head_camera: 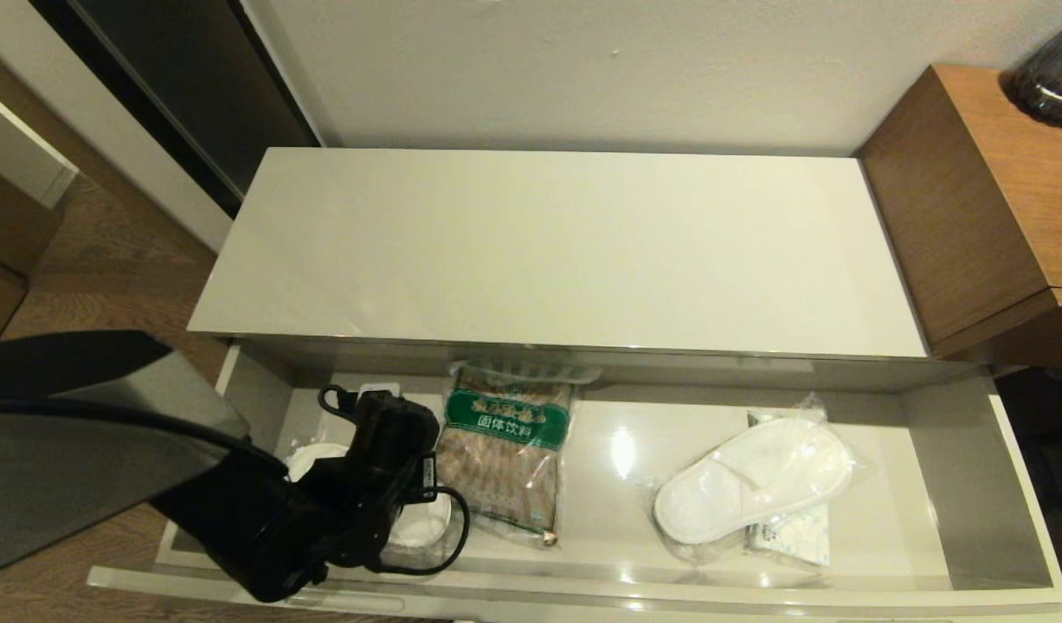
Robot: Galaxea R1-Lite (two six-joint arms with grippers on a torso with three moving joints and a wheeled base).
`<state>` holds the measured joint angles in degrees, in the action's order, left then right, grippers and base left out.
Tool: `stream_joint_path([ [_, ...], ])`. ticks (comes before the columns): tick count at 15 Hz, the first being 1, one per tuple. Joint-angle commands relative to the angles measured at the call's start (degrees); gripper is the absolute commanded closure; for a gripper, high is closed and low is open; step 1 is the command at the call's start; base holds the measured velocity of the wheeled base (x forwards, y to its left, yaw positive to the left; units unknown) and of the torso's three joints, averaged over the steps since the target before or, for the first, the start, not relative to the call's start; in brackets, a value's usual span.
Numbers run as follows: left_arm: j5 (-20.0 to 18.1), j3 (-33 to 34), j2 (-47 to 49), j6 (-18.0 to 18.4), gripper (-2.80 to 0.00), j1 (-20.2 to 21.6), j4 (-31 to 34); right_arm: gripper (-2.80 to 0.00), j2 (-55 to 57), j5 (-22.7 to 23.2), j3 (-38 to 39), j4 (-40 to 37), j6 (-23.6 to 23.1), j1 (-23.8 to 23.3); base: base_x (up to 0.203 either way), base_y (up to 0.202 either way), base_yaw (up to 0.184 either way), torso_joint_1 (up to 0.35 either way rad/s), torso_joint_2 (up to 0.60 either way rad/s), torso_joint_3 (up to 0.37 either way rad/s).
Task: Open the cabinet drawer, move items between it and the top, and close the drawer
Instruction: Put the adhesive tape in the drawer
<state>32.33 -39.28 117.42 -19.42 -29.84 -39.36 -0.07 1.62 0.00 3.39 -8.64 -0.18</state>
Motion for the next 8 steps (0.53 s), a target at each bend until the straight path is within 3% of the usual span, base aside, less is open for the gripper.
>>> stream_joint_path([
  [1,0.72,-5.57,8.41,4.1,0.0,3.13,-3.6,0.0,0.07,0.05,0.0,0.04,-0.06,0.01,0.0,0.0,0.0,0.0,0.0,0.0],
  [4,0.96,-9.82,11.21,8.02,0.0,4.97,-3.88,0.0,0.07,0.05,0.0,0.04,-0.15,0.01,0.0,0.0,0.0,0.0,0.0,0.0],
  [5,0.98,-10.52,11.35,9.06,-2.8,5.42,-3.38,0.0,0.07,0.05,0.0,0.04,-0.15,0.01,0.0,0.0,0.0,0.0,0.0,0.0],
  [8,1.07,-10.73,8.79,9.49,-2.8,5.67,-1.86,0.0,0.07,0.05,0.0,0.04,-0.06,0.01,0.0,0.0,0.0,0.0,0.0,0.0],
])
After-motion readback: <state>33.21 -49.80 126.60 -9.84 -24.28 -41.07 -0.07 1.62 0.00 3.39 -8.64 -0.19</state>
